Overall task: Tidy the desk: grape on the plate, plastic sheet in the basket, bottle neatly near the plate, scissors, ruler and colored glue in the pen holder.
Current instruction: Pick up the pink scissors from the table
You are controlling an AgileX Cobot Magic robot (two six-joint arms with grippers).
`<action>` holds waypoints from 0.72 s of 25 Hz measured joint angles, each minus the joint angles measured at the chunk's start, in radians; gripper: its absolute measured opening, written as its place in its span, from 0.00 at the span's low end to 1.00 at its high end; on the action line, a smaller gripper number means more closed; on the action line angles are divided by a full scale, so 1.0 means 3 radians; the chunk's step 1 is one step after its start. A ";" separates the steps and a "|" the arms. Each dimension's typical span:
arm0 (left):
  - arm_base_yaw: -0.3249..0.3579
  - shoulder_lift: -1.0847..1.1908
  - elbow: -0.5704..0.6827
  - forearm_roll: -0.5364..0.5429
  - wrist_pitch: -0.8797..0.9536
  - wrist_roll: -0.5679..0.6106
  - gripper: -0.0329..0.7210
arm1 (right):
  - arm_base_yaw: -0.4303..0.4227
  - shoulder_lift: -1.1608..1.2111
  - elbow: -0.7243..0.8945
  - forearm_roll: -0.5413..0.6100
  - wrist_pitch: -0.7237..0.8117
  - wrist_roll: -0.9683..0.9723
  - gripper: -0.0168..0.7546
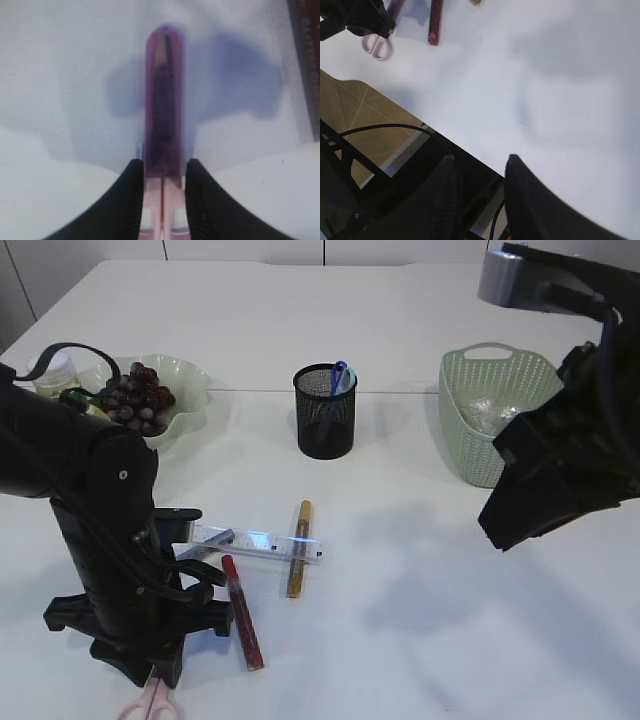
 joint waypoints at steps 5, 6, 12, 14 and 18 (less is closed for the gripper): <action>0.0000 0.0000 0.0000 -0.0020 -0.0082 0.0000 0.32 | 0.0000 0.0000 0.0000 0.0000 0.0000 0.0000 0.38; 0.0000 0.0000 0.0000 -0.0019 -0.0089 -0.0008 0.32 | 0.0000 0.0000 0.0000 0.0000 0.0000 0.0000 0.38; 0.0000 0.0000 0.0000 -0.0019 -0.0095 -0.0038 0.33 | 0.0000 0.0000 0.0000 0.0000 0.0000 0.0000 0.38; 0.0000 0.0000 0.0000 -0.0019 -0.0095 -0.0052 0.34 | 0.0000 0.0000 0.0000 -0.0006 0.0000 0.0000 0.38; 0.0000 0.0000 0.0000 -0.0013 -0.0095 -0.0073 0.34 | 0.0000 0.0000 0.0000 -0.0005 0.0000 0.0000 0.38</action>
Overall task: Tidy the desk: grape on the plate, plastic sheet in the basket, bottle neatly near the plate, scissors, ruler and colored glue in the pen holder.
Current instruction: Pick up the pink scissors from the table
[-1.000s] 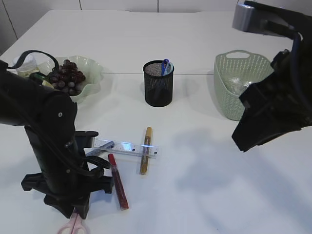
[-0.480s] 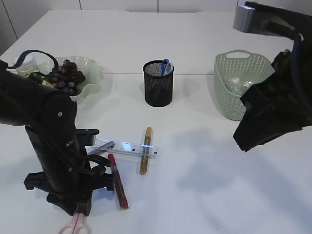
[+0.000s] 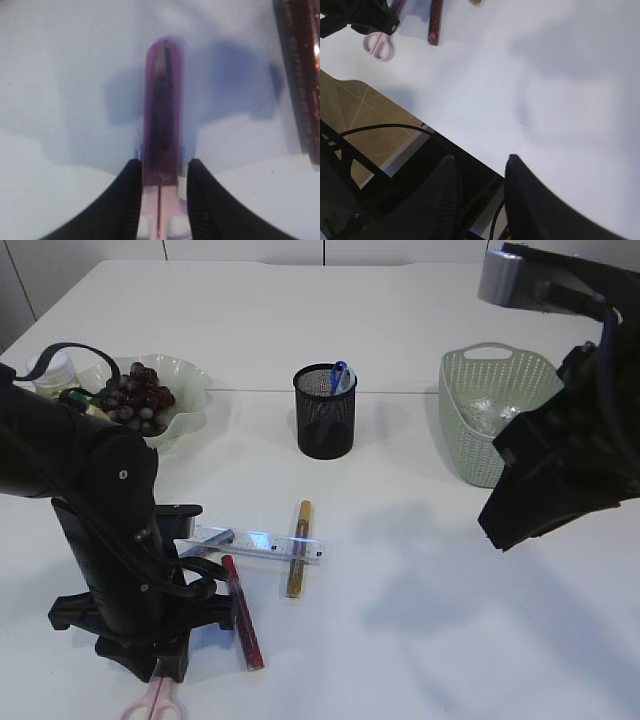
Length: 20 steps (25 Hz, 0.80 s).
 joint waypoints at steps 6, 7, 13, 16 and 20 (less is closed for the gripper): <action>0.0000 0.0000 0.0000 0.0000 0.0000 -0.0008 0.36 | 0.0000 0.0000 0.0000 0.0000 0.0000 0.0000 0.38; 0.0000 0.0000 0.0000 0.0000 0.0000 -0.0008 0.36 | 0.0000 0.0000 0.0000 0.0000 0.0000 0.0000 0.38; 0.0000 0.0000 0.0000 0.0000 0.0000 -0.0010 0.36 | 0.0000 0.0000 0.0000 0.0000 0.0000 0.0000 0.38; 0.0000 0.0000 0.0000 0.0014 0.0000 -0.0010 0.36 | 0.0000 0.0000 0.0000 0.0000 0.0000 0.0000 0.38; 0.0000 0.0000 0.0000 0.0022 0.0000 -0.0010 0.36 | 0.0000 0.0000 0.0000 0.0000 0.0000 0.0000 0.38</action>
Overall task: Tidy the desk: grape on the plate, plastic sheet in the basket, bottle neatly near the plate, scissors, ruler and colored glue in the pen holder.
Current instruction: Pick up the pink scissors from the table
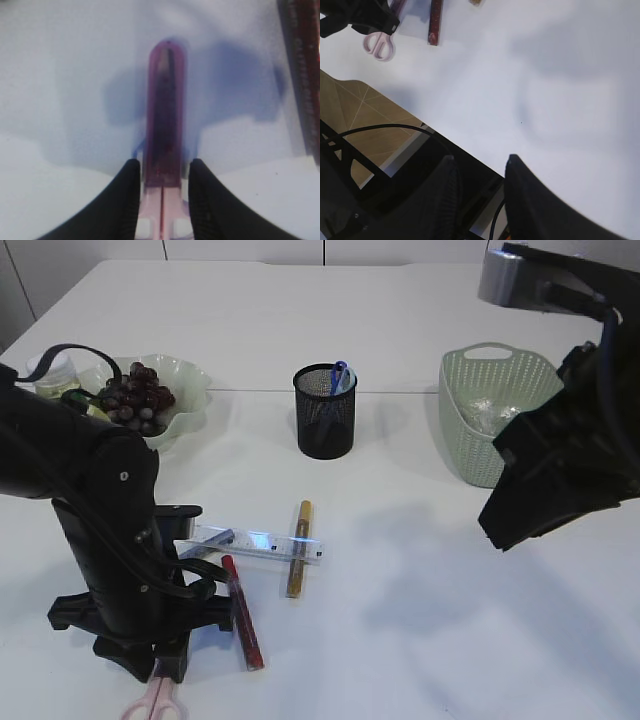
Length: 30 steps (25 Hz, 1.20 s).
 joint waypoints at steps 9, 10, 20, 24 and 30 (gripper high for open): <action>0.0000 0.0062 0.0000 0.0006 0.0000 0.0000 0.36 | 0.0000 0.0000 0.0000 0.0000 0.0000 0.0000 0.38; 0.0000 0.0062 0.0000 0.0006 0.0000 0.0000 0.36 | 0.0000 0.0000 0.0000 0.0000 0.0000 0.0000 0.38; 0.0000 0.0062 0.0000 0.0006 0.0000 -0.0005 0.36 | 0.0000 0.0000 0.0000 0.0000 0.0000 -0.0004 0.38; 0.0000 0.0062 0.0000 0.0006 0.0000 -0.0005 0.31 | 0.0000 0.0000 0.0000 0.0000 0.0000 -0.0004 0.38; 0.0000 0.0062 -0.0006 0.0006 0.0000 -0.0005 0.25 | 0.0000 0.0000 0.0000 0.0000 0.0000 -0.0004 0.38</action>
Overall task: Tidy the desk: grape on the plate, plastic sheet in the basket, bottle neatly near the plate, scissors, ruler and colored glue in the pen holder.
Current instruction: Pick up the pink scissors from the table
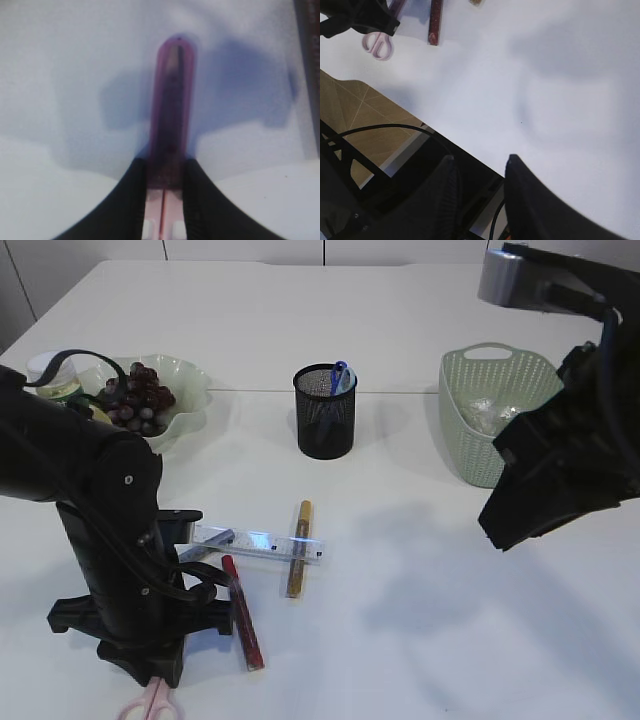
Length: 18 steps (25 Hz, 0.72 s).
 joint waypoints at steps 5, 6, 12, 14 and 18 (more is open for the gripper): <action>0.0000 0.0000 0.0000 0.0000 0.0000 0.0000 0.24 | 0.0000 0.0000 0.0000 0.0000 0.0000 0.0000 0.38; 0.0000 0.0000 0.0000 0.0000 0.0000 0.0000 0.24 | 0.0000 0.0000 0.0000 0.0000 0.0000 0.0000 0.38; 0.0000 0.0000 0.0000 0.0000 0.0040 0.0000 0.24 | 0.0000 0.0000 0.0000 0.0000 0.0000 0.0000 0.37; 0.0000 0.0000 0.0000 0.0000 0.0075 0.0000 0.24 | 0.0000 0.0000 0.0000 0.0000 0.0000 0.0000 0.38; 0.0000 0.0000 0.0000 0.0000 0.0089 0.0000 0.24 | 0.0000 0.0000 0.0000 0.0000 0.0000 0.0000 0.38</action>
